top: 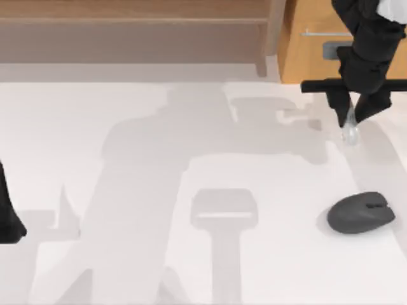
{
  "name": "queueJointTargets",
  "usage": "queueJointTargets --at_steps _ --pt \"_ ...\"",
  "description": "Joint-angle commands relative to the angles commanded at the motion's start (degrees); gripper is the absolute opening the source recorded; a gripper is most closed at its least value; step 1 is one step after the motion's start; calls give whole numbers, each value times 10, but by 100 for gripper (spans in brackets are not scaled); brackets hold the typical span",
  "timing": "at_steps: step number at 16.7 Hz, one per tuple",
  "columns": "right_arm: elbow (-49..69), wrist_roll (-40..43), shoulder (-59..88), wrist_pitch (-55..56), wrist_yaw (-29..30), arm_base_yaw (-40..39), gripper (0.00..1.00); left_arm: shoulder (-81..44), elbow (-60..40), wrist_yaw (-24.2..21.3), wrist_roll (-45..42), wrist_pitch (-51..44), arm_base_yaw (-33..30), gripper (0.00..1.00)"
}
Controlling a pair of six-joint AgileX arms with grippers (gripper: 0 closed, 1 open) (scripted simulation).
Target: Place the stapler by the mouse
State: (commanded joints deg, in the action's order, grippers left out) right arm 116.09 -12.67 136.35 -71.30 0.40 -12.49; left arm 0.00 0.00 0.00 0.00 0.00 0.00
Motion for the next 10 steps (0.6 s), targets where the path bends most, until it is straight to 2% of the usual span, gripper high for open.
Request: queueJointTargets --at_steps 10 --pt "-14 8 -8 -21 -17 -7 0 0 0 0 0 0 0 100"
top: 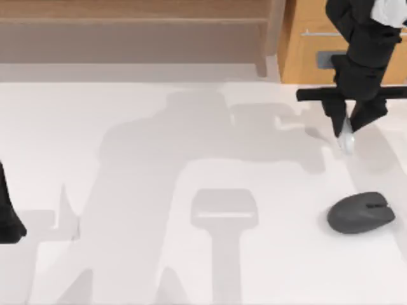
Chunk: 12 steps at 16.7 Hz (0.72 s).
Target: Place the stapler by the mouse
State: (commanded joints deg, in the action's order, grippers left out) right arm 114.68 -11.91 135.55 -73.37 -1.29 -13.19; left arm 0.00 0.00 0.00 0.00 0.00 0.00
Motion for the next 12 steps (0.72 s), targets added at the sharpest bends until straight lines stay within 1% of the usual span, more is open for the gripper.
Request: queueJointTargets --at_steps 8,12 --pt "-18 -11 -3 69 9 15 0 0 0 0 0 0 0 100" --pt "-27 -11 7 79 13 15 0 0 0 0 0 0 0 100"
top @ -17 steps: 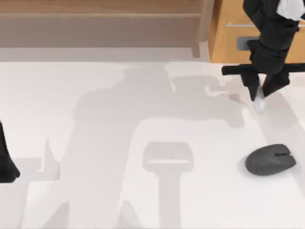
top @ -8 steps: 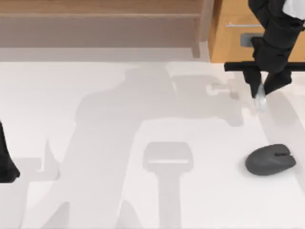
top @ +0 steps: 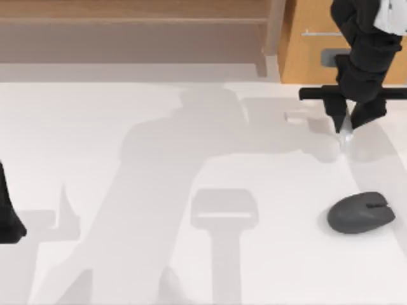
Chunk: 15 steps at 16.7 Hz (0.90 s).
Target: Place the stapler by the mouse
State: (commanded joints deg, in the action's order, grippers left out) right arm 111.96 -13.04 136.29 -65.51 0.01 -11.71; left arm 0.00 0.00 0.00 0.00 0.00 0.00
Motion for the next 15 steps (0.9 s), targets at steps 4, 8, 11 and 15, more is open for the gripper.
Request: queueJointTargets --at_steps 4,8,11,15 --pt "0 0 0 0 0 0 15 0 0 0 0 0 0 100" --pt "0 0 0 0 0 0 45 0 0 0 0 0 0 100" --pt "0 0 0 0 0 0 68 0 0 0 0 0 0 100" --pt "0 0 0 0 0 0 98 0 0 0 0 0 0 100"
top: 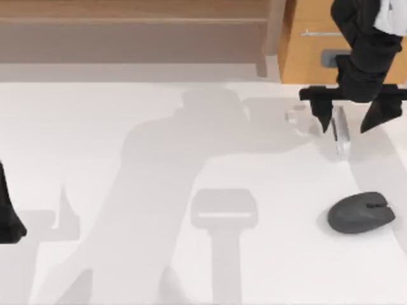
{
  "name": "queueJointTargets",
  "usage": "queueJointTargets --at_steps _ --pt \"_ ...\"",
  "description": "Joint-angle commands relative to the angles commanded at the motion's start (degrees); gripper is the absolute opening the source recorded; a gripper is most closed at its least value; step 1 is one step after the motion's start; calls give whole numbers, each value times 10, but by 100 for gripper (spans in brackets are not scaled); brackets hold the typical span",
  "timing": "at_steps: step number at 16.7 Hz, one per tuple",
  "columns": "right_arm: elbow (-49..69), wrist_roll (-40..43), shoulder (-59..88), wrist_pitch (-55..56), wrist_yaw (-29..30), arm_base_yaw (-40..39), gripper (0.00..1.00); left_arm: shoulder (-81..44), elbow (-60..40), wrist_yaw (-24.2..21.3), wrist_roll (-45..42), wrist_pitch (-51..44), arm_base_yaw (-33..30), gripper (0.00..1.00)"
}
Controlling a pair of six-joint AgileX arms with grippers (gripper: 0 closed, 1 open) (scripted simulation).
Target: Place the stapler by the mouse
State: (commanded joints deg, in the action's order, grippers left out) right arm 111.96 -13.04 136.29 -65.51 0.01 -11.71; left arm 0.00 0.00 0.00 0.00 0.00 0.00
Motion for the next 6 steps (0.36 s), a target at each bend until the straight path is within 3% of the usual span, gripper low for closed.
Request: queueJointTargets --at_steps 6 --pt "0 0 0 0 0 0 100 0 0 0 0 0 0 100"
